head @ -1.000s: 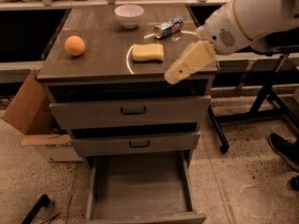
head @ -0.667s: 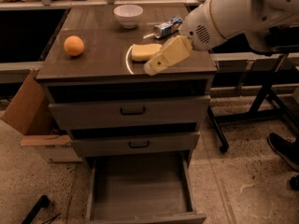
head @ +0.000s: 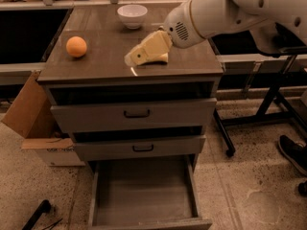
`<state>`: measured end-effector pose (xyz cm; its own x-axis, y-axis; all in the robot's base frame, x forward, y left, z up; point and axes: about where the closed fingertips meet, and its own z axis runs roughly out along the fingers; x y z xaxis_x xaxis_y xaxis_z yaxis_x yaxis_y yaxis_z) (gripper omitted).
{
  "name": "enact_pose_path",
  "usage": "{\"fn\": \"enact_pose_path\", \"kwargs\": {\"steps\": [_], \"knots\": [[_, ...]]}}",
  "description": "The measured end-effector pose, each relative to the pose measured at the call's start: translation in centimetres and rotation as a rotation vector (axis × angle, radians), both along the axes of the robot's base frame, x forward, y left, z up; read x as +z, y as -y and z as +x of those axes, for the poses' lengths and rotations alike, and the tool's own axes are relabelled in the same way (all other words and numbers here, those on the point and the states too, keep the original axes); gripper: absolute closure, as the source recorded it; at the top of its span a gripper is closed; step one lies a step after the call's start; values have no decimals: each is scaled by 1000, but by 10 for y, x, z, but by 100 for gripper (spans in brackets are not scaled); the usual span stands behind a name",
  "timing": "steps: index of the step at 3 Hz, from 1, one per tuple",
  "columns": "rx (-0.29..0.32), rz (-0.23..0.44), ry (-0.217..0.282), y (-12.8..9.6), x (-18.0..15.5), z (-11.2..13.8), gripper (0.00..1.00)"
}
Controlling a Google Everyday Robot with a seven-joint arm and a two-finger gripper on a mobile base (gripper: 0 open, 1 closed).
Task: Place orange into bottom drawer
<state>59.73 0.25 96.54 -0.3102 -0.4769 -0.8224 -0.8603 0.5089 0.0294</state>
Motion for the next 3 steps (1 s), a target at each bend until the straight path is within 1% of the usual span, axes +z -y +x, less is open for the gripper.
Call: {"fn": "enact_pose_path", "kwargs": {"steps": [1,2,3], "knots": [[-9,-4,19,-32,-8,19,0],[-49,-23,57,-67,-17,46,0],[-69,-45,87,-101,-25,71,0]]}}
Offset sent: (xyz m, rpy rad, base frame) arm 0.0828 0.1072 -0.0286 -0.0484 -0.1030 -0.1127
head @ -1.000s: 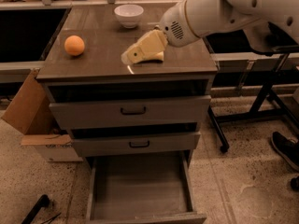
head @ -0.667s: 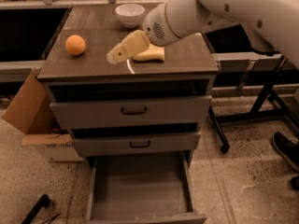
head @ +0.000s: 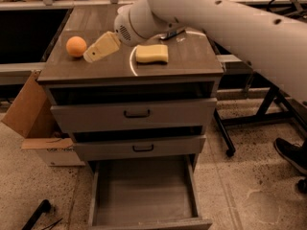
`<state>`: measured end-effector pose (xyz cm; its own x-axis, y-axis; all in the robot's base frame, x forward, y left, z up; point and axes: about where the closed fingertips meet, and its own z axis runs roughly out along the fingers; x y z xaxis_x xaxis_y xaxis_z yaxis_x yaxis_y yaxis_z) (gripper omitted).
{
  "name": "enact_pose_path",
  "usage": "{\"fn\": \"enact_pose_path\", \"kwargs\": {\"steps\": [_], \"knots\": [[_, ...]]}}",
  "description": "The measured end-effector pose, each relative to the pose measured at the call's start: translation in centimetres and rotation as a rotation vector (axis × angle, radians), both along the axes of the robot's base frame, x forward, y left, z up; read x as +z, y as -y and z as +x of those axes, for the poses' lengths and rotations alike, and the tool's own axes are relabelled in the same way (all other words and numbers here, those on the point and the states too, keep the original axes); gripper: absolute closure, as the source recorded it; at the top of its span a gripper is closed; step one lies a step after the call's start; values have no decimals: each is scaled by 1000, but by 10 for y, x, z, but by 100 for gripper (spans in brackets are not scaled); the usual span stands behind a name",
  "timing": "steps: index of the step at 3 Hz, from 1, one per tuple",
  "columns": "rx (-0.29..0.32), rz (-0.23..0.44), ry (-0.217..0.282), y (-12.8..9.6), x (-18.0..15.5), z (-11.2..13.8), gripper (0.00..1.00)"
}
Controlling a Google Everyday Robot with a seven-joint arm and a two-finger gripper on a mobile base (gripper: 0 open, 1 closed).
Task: Place orange into bottom drawer
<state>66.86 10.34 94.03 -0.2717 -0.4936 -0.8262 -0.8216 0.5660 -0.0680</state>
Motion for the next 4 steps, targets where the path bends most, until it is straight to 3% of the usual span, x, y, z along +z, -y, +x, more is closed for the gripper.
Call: {"fn": "enact_pose_path", "kwargs": {"steps": [1,4], "knots": [[44,-6,11,-41,-13,19,0],[78,1,48,-75,-31,51,0]]}}
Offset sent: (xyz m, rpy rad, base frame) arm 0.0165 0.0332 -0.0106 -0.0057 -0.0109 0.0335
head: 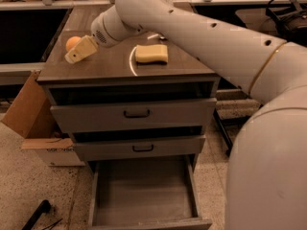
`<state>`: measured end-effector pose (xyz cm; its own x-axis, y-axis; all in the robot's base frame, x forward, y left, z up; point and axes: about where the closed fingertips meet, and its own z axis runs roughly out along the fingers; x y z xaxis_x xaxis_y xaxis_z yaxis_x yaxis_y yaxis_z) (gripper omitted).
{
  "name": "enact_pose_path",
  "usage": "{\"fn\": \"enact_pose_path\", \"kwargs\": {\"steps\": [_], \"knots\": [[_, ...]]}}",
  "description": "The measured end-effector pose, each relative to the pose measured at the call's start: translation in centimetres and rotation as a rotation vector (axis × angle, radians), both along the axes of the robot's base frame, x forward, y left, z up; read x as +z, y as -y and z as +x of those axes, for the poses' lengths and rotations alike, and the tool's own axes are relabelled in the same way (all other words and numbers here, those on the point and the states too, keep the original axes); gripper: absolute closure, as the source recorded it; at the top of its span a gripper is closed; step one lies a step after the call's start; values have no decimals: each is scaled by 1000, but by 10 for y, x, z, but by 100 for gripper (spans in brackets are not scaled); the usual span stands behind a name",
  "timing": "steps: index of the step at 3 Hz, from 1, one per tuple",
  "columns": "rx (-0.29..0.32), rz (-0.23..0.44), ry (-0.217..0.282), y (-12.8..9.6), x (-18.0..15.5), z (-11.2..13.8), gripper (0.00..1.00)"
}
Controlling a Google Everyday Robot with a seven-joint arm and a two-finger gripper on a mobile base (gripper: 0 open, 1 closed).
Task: Place orange into bottom drawer
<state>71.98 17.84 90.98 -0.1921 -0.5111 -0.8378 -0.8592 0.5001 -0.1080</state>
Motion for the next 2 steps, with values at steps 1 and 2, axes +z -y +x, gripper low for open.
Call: {"fn": "enact_pose_path", "kwargs": {"steps": [1,2], "knots": [[6,-2,-9,-21,-14,15,0],[0,12,-28,-36,-30,31,0]]}}
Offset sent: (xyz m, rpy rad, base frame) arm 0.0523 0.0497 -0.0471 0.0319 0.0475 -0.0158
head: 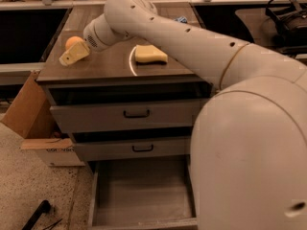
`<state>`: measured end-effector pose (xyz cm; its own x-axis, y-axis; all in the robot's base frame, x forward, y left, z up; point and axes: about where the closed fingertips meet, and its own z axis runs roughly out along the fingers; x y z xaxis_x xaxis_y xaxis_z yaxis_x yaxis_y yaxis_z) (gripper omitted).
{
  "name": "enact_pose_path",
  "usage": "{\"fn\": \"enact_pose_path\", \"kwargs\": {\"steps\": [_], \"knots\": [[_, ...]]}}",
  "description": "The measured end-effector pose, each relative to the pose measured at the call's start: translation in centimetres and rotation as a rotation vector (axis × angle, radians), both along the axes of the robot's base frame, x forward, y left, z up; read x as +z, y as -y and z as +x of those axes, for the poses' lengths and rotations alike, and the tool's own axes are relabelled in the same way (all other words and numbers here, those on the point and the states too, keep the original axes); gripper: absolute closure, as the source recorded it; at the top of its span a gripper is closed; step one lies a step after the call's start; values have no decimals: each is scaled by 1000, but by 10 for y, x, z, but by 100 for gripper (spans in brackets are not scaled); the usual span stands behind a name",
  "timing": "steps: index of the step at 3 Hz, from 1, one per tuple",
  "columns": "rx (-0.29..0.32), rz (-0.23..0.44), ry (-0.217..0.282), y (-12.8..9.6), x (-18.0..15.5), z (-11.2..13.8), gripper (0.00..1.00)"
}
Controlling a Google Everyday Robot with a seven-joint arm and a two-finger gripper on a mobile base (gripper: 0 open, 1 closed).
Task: Place orange into bottom drawer
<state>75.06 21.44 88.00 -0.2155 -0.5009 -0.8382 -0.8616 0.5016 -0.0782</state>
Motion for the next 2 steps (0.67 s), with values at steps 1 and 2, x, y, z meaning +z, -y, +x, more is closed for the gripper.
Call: {"fn": "enact_pose_path", "kwargs": {"steps": [1,2], "knots": [[-12,10,-20,-14,-16,15,0],[-17,16,-28,-22,-22,22,0]]}}
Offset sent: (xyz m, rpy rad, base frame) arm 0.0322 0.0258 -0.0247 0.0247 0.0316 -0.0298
